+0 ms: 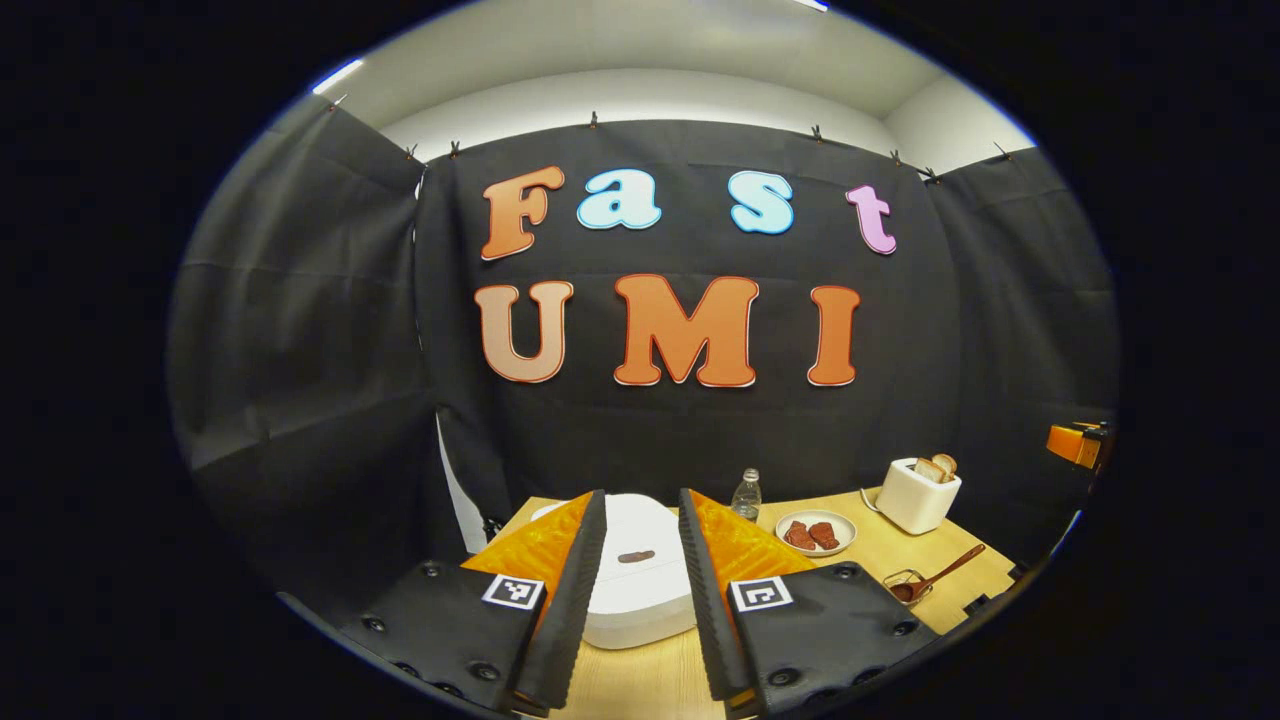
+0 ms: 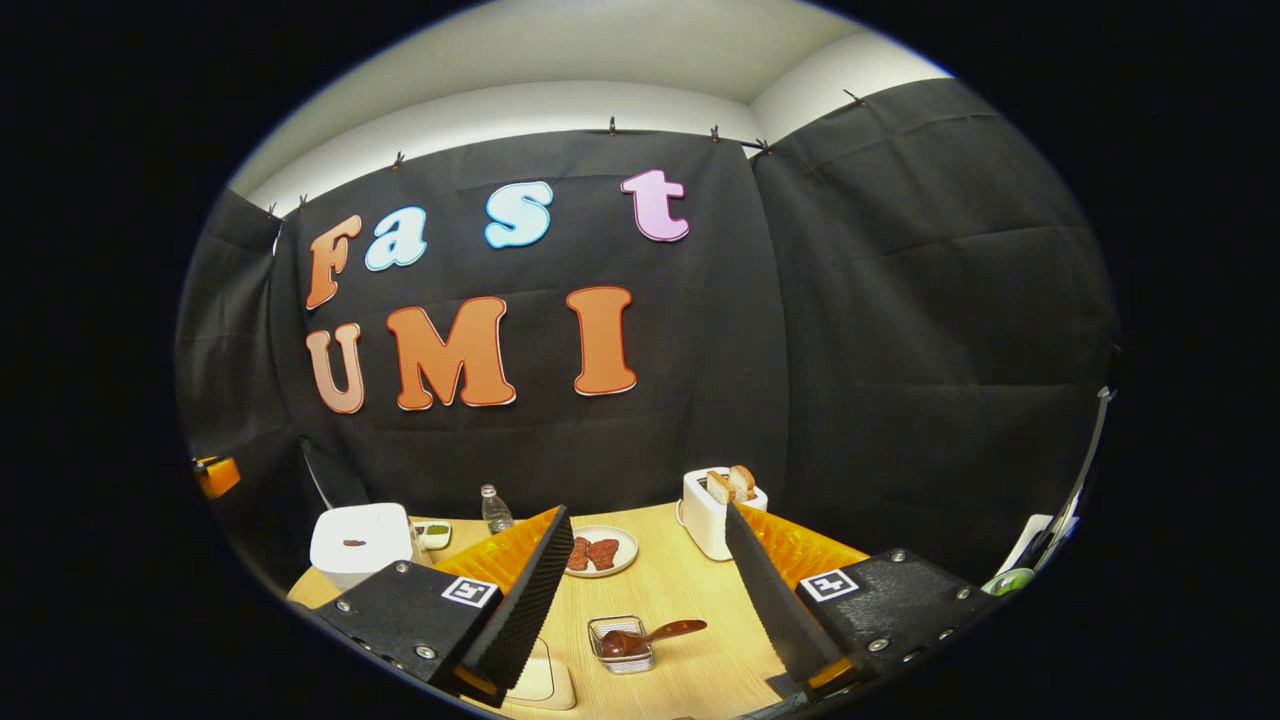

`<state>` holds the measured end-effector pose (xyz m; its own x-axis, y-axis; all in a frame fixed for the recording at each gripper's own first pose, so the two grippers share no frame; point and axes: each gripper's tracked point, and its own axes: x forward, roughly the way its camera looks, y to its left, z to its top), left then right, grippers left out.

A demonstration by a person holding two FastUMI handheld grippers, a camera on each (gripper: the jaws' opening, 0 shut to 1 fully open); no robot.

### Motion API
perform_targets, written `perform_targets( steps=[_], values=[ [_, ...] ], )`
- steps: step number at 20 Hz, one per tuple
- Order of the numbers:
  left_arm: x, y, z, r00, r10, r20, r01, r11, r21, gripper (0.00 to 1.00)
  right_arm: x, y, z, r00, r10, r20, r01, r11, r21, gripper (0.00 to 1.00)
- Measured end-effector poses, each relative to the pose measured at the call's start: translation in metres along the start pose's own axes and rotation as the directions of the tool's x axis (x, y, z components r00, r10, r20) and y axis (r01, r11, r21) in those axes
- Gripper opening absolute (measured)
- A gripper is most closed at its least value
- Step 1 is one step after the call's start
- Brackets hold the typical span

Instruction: Close the left gripper, press the button to open the rice cooker; take a wooden spoon from the chopstick holder with the right hand, scoop a spoonful of rice and pour it into the rice cooker, then put the wooden spoon back into the chopstick holder.

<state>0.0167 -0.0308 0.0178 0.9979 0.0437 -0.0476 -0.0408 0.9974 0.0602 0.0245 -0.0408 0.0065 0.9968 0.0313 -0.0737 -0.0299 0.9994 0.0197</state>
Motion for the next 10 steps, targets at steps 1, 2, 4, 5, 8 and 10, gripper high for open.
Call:
perform_targets(
  steps=[1,2,4,5,8,10],
  values=[
    [0.011,-0.007,-0.005,1.000,-0.016,0.003,0.016,1.000,-0.011,0.05,-0.001,-0.001,0.000,1.000,-0.002,0.000,0.002,1.000,0.000,0.94],
    [0.010,-0.005,-0.010,1.000,-0.019,-0.007,0.019,1.000,-0.018,0.18,0.000,-0.002,0.000,1.000,-0.006,0.002,0.006,1.000,0.000,0.94],
    [0.010,-0.011,-0.014,0.999,-0.045,-0.014,0.045,0.999,-0.024,0.13,0.000,-0.002,-0.003,1.000,-0.010,-0.009,0.010,1.000,-0.004,0.94],
    [0.005,-0.007,-0.018,0.999,-0.049,-0.013,0.049,0.999,-0.013,0.13,-0.001,-0.003,-0.005,1.000,-0.011,-0.013,0.011,1.000,-0.006,0.94],
    [0.026,-0.012,-0.020,0.997,-0.073,-0.027,0.073,0.997,-0.012,0.06,-0.001,-0.002,-0.006,1.000,-0.010,-0.021,0.010,1.000,-0.009,0.94],
    [0.042,-0.017,-0.026,0.995,-0.094,-0.036,0.094,0.995,-0.017,0.06,0.000,-0.002,-0.007,1.000,-0.011,-0.022,0.011,1.000,-0.011,0.94]
  ],
)
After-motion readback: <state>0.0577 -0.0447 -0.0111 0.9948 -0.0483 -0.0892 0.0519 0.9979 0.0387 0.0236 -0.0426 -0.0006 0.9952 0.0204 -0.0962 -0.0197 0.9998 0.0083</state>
